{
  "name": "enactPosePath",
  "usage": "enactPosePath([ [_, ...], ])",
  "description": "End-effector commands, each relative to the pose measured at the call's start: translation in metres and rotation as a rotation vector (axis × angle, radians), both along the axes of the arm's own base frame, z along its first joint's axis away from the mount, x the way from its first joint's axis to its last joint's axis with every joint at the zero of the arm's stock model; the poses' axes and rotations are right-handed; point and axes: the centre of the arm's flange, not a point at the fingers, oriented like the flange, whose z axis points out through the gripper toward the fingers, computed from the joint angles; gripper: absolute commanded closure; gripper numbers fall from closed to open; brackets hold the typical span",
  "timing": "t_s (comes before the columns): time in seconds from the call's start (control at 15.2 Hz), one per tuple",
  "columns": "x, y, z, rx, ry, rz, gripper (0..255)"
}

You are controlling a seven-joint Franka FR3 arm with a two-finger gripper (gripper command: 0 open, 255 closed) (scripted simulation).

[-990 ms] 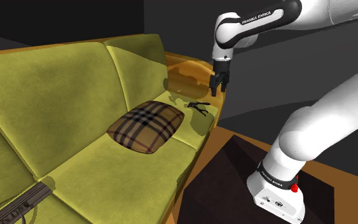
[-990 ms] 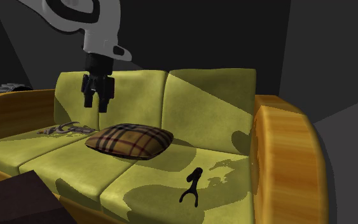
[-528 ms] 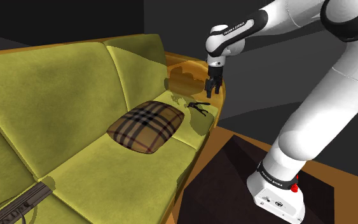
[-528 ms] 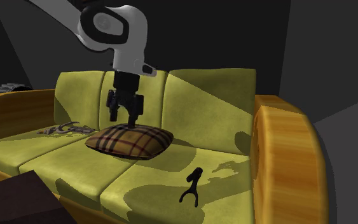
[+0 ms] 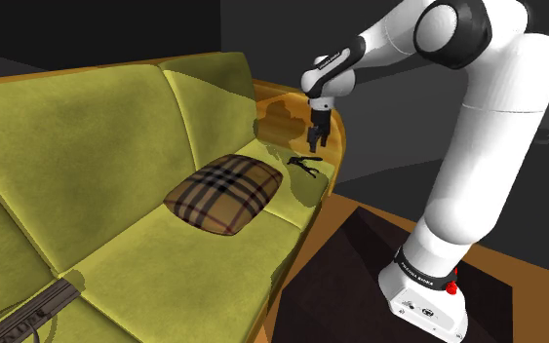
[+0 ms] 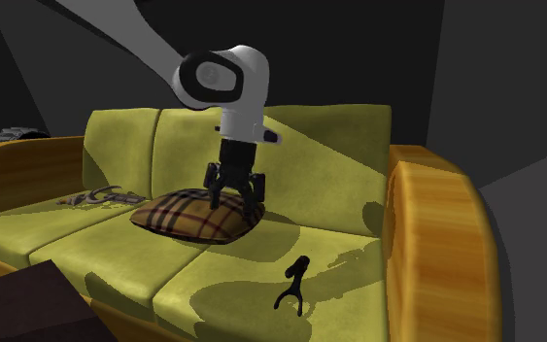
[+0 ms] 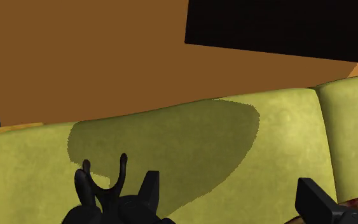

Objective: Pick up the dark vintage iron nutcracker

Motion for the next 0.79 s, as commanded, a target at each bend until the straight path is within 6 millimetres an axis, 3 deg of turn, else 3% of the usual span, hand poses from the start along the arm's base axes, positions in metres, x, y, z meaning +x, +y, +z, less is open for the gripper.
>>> enactPosePath([
  [0.0,0.017,-0.015,-0.014,0.004,-0.001,0.014,0],
  [0.73,0.109,-0.091,-0.098,0.022,-0.006,0.086,0],
])
